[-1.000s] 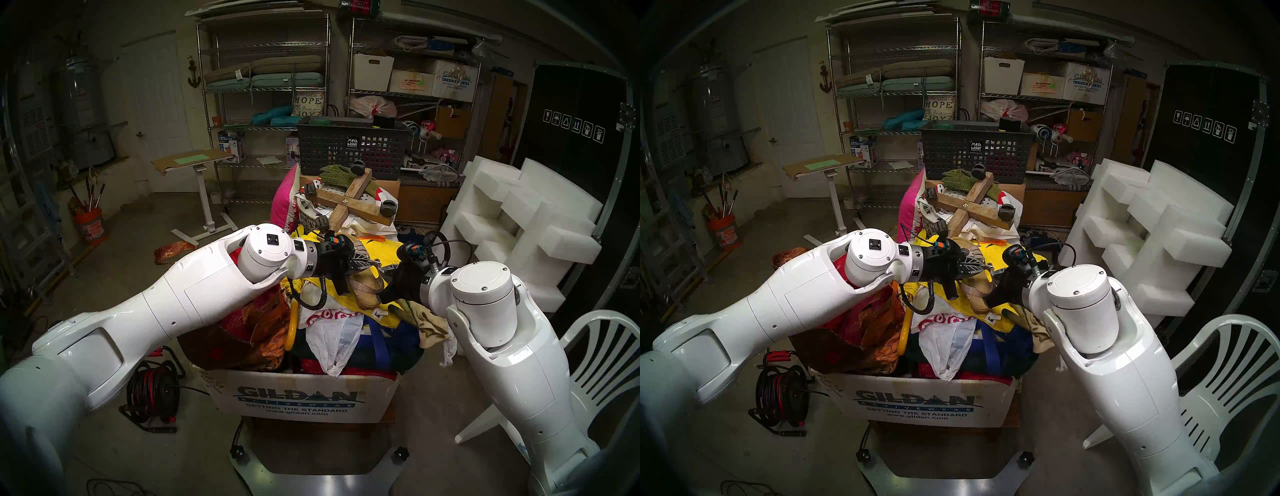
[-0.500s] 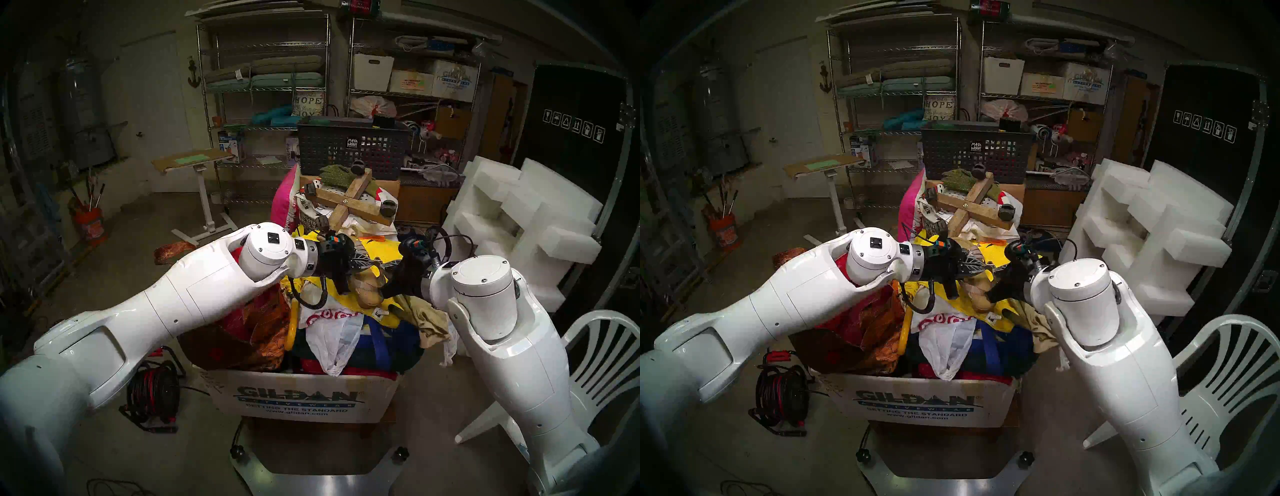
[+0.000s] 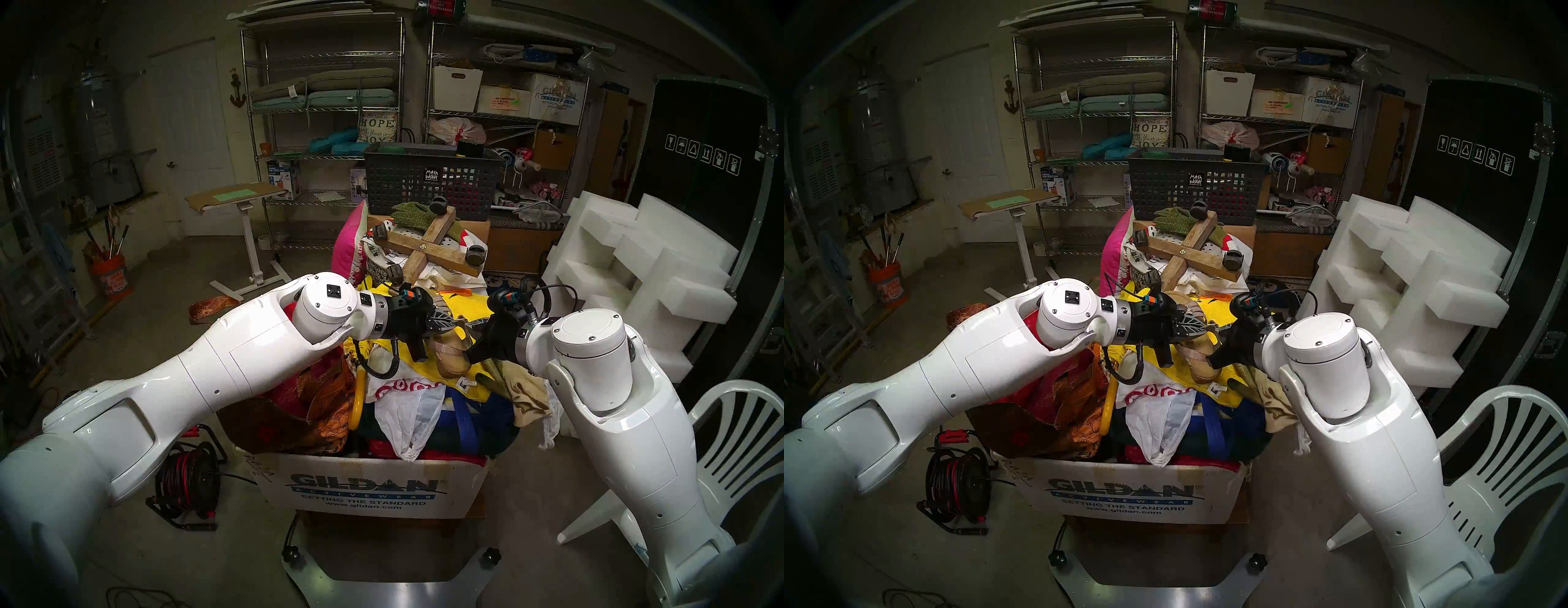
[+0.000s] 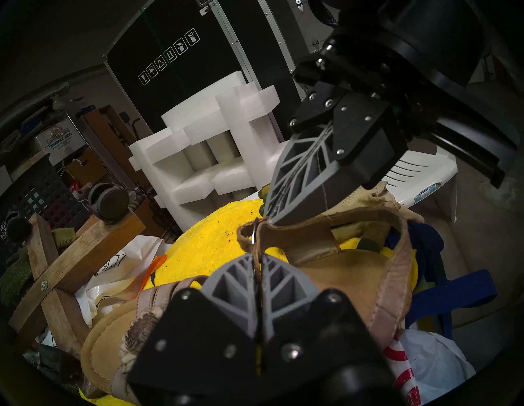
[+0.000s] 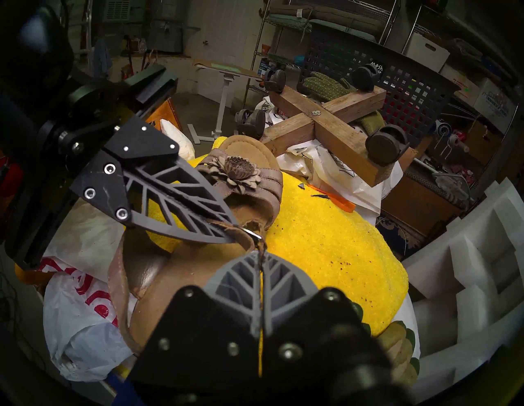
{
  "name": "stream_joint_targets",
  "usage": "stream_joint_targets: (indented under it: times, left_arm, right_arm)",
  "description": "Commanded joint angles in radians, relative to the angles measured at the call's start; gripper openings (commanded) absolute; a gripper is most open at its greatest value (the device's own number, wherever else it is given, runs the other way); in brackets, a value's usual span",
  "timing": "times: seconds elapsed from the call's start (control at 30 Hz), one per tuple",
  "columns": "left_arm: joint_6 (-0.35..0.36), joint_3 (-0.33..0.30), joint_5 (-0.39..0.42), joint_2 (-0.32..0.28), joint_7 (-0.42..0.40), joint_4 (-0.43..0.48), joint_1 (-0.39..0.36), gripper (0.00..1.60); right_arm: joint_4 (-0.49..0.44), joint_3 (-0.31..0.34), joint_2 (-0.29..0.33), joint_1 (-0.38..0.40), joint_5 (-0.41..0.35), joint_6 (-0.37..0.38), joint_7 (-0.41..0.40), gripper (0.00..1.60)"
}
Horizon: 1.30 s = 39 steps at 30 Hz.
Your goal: Unbuckle a shoe
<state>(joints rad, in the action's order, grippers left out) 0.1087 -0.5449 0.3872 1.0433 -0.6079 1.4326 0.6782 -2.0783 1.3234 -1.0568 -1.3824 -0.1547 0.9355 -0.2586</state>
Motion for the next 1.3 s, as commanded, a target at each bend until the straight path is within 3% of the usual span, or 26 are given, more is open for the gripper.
stream_joint_targets:
  times: [0.0, 0.13, 0.23, 0.37, 0.43, 0.57, 0.9, 1.03, 1.1, 1.27]
  left_arm:
    - [-0.031, -0.006, 0.01, 0.024, -0.011, 0.033, -0.008, 0.0]
    - [-0.034, -0.011, 0.006, 0.024, -0.002, 0.033, -0.007, 0.0]
    - [-0.033, -0.017, 0.0, 0.023, 0.008, 0.024, -0.013, 0.0]
    - [-0.028, -0.026, -0.003, 0.024, 0.018, 0.009, -0.021, 0.0]
    - [-0.032, -0.029, -0.003, 0.025, 0.019, -0.003, -0.026, 0.0]
    - [-0.037, -0.028, -0.002, 0.025, 0.018, -0.007, -0.029, 0.0]
    - [-0.039, -0.025, -0.002, 0.03, 0.014, -0.014, -0.035, 0.0]
    - [-0.038, -0.023, -0.002, 0.033, 0.011, -0.016, -0.037, 0.0]
    - [-0.037, -0.022, -0.002, 0.034, 0.011, -0.016, -0.038, 0.0]
    - [-0.038, -0.017, -0.003, 0.04, 0.01, -0.018, -0.038, 0.0]
  right_arm:
    - [-0.012, -0.016, -0.014, 0.042, 0.004, -0.018, -0.004, 0.14]
    - [-0.018, -0.017, -0.01, 0.041, 0.005, -0.011, -0.008, 0.23]
    - [-0.028, -0.01, -0.002, 0.03, 0.003, -0.006, -0.014, 0.48]
    - [-0.04, 0.001, 0.009, 0.014, 0.001, 0.004, -0.018, 0.58]
    - [-0.047, 0.011, 0.016, 0.0, -0.001, 0.009, -0.022, 0.7]
    - [-0.053, 0.021, 0.024, -0.014, -0.002, 0.01, -0.028, 0.78]
    - [-0.067, 0.04, 0.043, -0.039, -0.005, 0.011, -0.043, 0.8]
    - [-0.07, 0.047, 0.044, -0.05, -0.005, 0.01, -0.043, 1.11]
    - [-0.07, 0.048, 0.043, -0.051, -0.005, 0.009, -0.042, 1.14]
    - [-0.067, 0.05, 0.042, -0.05, -0.003, 0.007, -0.043, 0.93]
